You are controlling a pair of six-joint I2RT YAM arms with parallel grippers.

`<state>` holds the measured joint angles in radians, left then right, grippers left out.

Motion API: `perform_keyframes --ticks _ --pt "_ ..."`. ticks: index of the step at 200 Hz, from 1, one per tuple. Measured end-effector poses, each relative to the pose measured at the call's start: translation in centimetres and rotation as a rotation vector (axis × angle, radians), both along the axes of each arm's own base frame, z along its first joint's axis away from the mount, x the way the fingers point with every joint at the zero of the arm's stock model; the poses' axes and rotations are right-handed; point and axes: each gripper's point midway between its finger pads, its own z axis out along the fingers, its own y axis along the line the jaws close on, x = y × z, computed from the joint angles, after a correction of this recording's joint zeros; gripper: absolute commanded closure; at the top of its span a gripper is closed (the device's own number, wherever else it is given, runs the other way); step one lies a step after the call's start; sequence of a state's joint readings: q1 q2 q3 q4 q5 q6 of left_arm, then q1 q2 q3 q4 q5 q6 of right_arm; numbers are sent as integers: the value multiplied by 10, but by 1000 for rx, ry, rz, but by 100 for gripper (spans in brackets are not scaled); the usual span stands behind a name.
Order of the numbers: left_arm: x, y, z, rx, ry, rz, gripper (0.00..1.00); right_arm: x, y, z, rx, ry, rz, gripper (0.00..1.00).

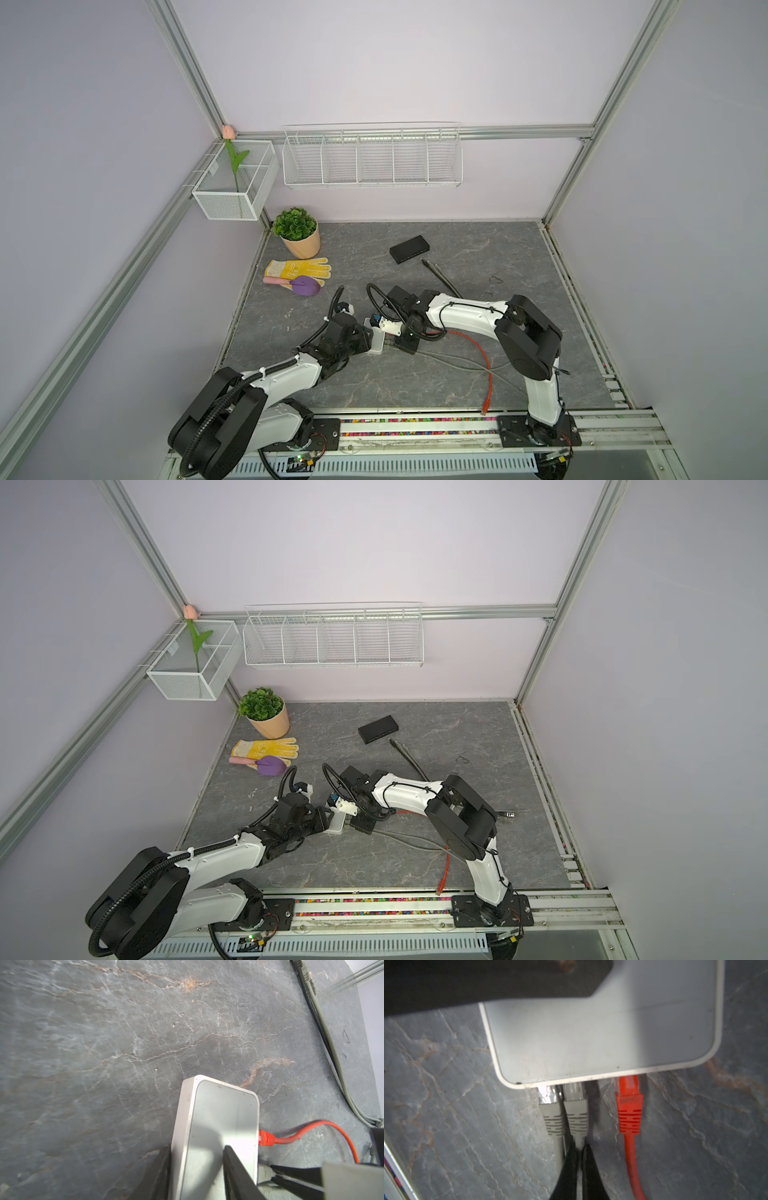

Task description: Insert the plug into the switch port

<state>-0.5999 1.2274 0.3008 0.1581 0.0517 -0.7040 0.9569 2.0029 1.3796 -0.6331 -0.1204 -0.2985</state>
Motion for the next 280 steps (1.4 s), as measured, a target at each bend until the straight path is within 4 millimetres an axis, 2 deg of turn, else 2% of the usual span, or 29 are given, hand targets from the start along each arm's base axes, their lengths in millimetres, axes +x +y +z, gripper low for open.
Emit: perform_keyframes --ticks 24,50,71,89,113,132,150,190,215,226,250,260,280 --pt "-1 4 1 15 0 10 62 1 2 1 8 -4 0 93" --pt "-8 19 4 76 7 50 62 7 13 4 55 -32 3 93" --pt "-9 32 16 93 -20 86 61 15 24 13 112 -69 5 90" --pt "-1 45 29 67 -51 132 60 20 35 30 180 -116 9 85" --pt "8 61 38 45 -52 168 60 25 51 67 288 -189 15 76" --pt "11 63 41 33 -49 168 61 25 54 92 338 -229 21 74" --pt "12 60 44 23 -47 151 61 24 49 106 357 -253 14 73" --pt "12 51 54 -14 -61 107 60 14 13 114 306 -282 -51 73" --pt "8 35 64 -49 -72 41 60 1 -22 115 255 -286 -149 73" --pt "2 17 68 -54 -79 -22 60 -6 -42 113 229 -284 -208 72" --pt "-15 -30 75 -66 -88 -184 60 -22 -86 103 178 -277 -337 56" --pt "-20 -46 72 -70 -79 -230 60 -27 -104 98 162 -275 -399 47" --pt "-27 -69 60 -61 -49 -292 61 -34 -139 90 107 -292 -492 40"
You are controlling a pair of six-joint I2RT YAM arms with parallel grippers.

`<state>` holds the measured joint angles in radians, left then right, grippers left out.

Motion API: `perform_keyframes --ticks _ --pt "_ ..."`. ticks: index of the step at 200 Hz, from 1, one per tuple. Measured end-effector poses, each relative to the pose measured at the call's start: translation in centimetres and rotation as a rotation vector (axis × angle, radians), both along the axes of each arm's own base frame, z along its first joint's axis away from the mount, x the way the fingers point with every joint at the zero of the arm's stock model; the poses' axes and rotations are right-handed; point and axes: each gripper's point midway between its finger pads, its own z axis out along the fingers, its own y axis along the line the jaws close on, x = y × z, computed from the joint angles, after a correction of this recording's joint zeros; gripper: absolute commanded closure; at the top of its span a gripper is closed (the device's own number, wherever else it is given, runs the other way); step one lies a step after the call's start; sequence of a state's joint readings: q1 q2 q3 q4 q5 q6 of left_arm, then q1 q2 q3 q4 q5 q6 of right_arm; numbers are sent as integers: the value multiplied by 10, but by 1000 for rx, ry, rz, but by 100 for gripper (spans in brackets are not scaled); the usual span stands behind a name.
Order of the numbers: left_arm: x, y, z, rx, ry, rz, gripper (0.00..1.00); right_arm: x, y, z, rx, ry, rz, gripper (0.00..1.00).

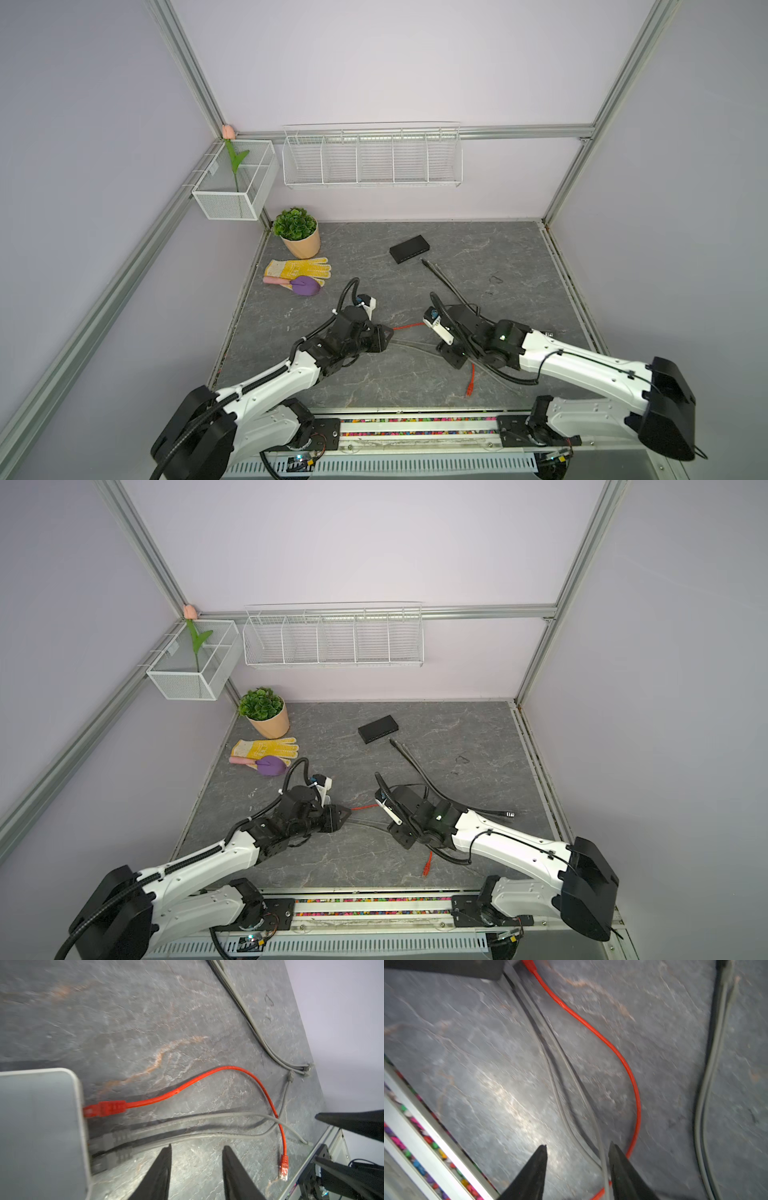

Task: Insert the plug into the switch port
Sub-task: 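Open the right gripper and draw it back from the router while the left gripper releases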

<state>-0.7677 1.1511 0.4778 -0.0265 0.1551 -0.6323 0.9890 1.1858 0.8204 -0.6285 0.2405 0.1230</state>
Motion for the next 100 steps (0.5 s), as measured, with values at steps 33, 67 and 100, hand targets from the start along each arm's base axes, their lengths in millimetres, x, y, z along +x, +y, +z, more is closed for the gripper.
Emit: perform_keyframes --ticks 33,67,100 --pt "0 -19 -14 -1 49 -35 61 14 -37 -9 -58 33 -179 39" --pt "5 -24 -11 -38 50 -14 61 11 -39 -25 -90 107 -192 48" --pt "10 -18 -12 -42 55 33 62 5 -34 -39 -106 169 -173 57"
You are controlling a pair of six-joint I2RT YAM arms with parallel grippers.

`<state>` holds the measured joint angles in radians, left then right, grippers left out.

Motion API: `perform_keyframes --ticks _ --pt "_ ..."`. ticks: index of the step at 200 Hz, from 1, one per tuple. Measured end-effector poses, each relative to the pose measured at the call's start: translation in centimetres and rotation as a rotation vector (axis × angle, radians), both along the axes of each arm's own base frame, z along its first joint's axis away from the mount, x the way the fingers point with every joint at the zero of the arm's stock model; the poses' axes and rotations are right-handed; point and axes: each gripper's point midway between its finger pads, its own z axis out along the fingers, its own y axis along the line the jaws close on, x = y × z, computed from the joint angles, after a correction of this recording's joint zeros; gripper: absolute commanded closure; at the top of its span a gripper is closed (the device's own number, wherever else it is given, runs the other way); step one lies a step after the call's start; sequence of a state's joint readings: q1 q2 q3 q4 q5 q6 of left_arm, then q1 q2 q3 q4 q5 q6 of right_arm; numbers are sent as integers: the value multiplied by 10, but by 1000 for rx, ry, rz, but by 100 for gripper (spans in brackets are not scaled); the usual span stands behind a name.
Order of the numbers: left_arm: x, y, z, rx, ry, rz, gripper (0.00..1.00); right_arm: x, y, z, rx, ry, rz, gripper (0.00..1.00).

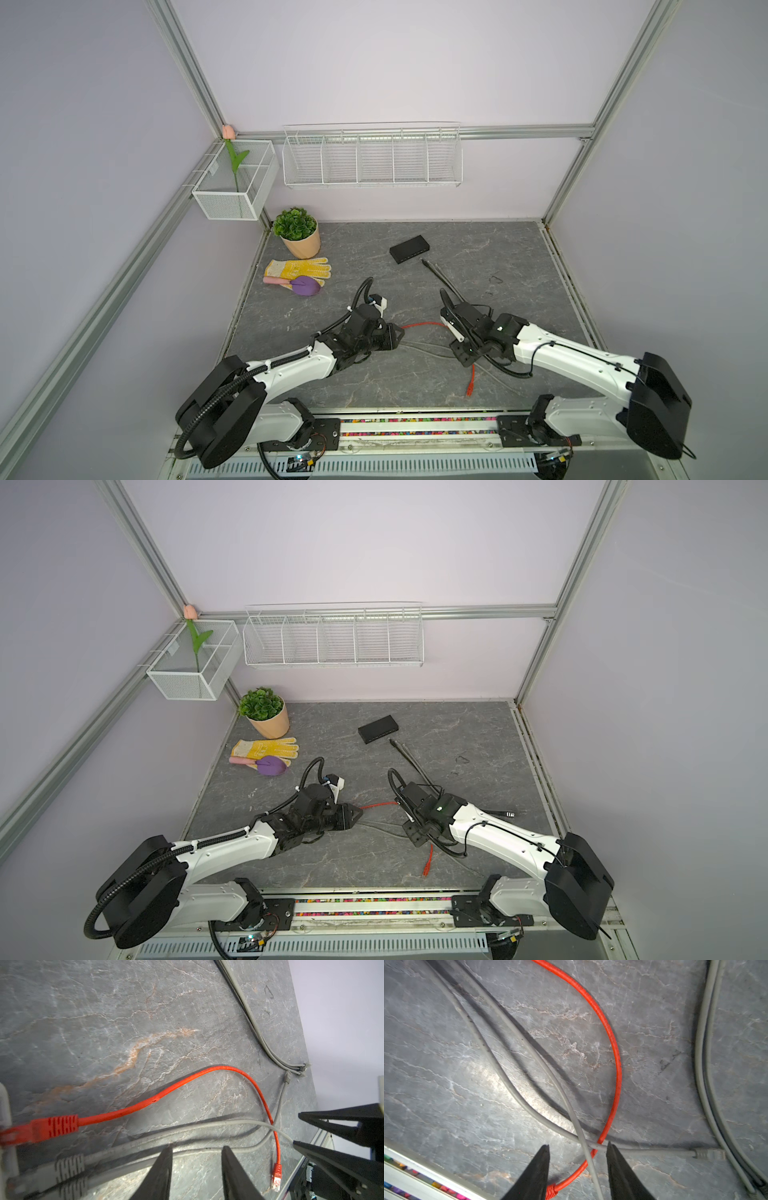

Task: Insert the plug into the switch port
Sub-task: 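Open the right gripper and draw it back from the router while the left gripper releases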

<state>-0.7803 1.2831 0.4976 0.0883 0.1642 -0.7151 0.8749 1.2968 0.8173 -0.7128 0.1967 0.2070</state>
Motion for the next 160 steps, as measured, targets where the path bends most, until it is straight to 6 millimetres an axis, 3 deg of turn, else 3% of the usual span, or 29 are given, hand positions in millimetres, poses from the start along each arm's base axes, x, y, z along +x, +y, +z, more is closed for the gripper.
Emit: perform_keyframes --ticks 52,90,160 --pt "15 31 -11 14 21 106 62 -7 7 -29 -35 100 12 59" --pt "20 46 -15 17 23 150 62 -3 16 -42 -46 132 24 70" --pt "34 79 -19 19 26 255 63 15 59 -49 -9 138 90 87"
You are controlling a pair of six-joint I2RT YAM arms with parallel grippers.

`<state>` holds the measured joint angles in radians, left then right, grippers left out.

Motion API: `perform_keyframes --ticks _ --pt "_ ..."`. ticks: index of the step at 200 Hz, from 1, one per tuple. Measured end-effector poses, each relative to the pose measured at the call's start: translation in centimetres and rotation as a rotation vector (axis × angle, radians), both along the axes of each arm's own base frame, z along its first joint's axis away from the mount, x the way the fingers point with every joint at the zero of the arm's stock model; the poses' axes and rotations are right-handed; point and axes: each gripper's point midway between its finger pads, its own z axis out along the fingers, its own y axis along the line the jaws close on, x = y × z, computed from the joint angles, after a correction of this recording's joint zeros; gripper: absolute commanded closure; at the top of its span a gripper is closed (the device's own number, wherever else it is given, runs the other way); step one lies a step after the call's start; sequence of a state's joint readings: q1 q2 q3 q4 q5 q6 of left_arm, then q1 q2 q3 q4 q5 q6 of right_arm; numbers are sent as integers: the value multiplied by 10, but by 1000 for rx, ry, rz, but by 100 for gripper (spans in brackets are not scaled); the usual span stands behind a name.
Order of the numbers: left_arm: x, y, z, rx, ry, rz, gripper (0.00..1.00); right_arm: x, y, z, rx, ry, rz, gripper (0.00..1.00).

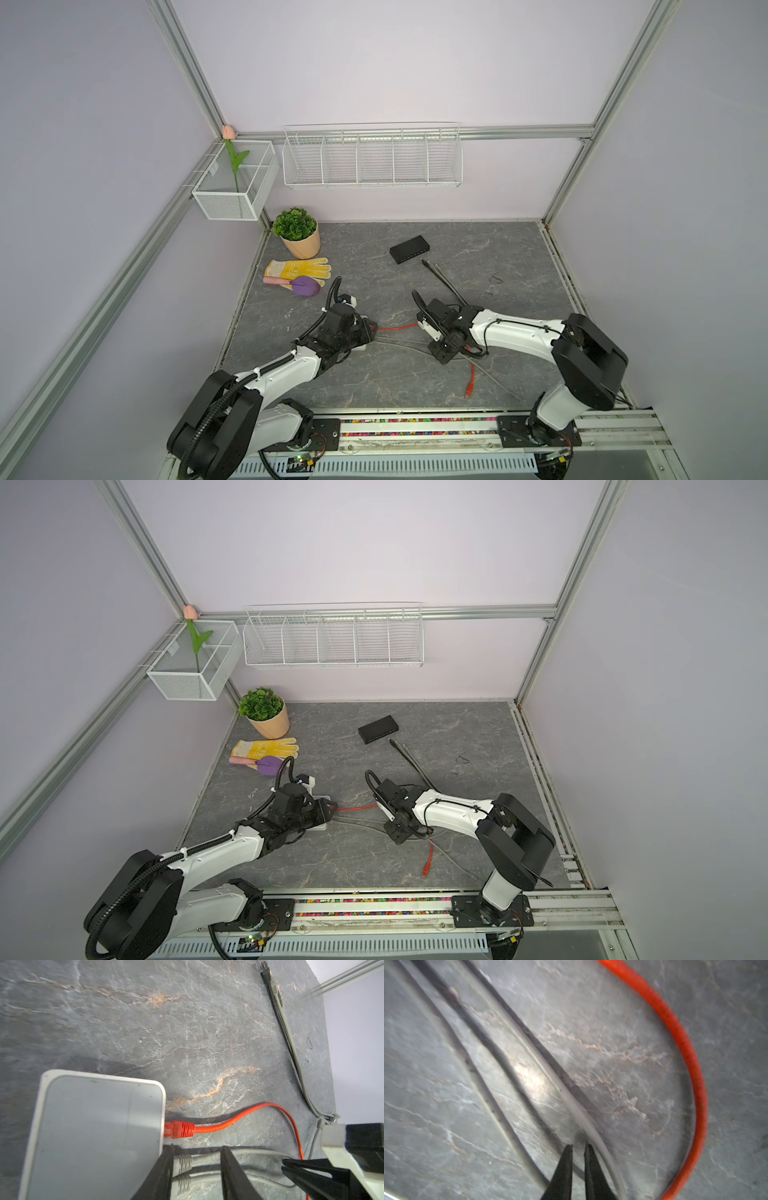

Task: Insert the plug into the switch port
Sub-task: 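Open the right gripper and draw it back from the router while the left gripper releases, then move both grippers toward the black switch farther from the robot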

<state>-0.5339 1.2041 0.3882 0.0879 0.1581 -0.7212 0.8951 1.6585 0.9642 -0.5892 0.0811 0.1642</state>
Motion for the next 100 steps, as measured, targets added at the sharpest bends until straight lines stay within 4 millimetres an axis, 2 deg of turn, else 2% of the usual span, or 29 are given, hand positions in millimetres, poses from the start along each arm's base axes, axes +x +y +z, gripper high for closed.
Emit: perform_keyframes --ticks 24,55,80,100 --pt "8 15 3 2 -12 45 63 6 23 2 23 -12 36 88" --pt "21 39 11 -1 -39 119 63 13 47 4 38 -28 74 80" --pt "27 54 16 -3 -54 155 63 19 56 12 51 -56 95 70" --pt "25 56 20 5 -63 151 63 26 57 20 44 -93 105 64"
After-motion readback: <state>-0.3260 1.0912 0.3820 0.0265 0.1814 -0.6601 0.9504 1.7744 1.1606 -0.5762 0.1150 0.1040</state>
